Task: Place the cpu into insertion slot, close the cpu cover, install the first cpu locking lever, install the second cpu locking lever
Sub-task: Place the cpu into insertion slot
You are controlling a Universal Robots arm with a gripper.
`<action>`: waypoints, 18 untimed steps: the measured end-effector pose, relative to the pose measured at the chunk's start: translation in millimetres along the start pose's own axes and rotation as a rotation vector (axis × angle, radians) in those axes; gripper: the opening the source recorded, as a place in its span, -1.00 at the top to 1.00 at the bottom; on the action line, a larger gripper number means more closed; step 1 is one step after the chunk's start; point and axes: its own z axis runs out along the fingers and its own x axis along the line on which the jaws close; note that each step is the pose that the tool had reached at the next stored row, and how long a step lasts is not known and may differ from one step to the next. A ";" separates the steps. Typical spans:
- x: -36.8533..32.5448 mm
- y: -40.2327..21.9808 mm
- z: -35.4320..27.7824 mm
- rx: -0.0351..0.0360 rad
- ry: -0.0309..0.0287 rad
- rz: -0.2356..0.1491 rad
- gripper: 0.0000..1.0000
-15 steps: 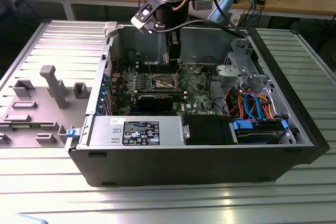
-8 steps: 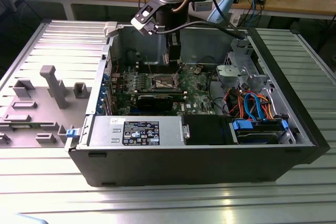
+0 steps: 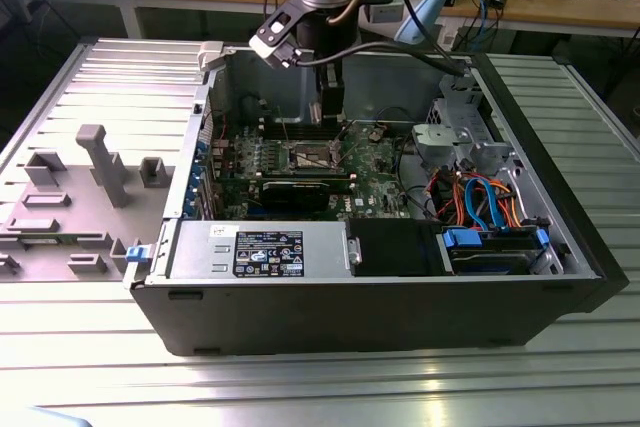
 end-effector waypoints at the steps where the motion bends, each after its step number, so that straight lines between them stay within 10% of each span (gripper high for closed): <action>1: 0.0 -0.1 0.7 0.0000 -0.0001 0.000 -0.09; 15: -0.1 -0.3 1.2 0.0003 -0.0060 0.000 -0.09; 18: -0.2 -3.6 20.2 0.0003 -0.0084 -0.001 -0.09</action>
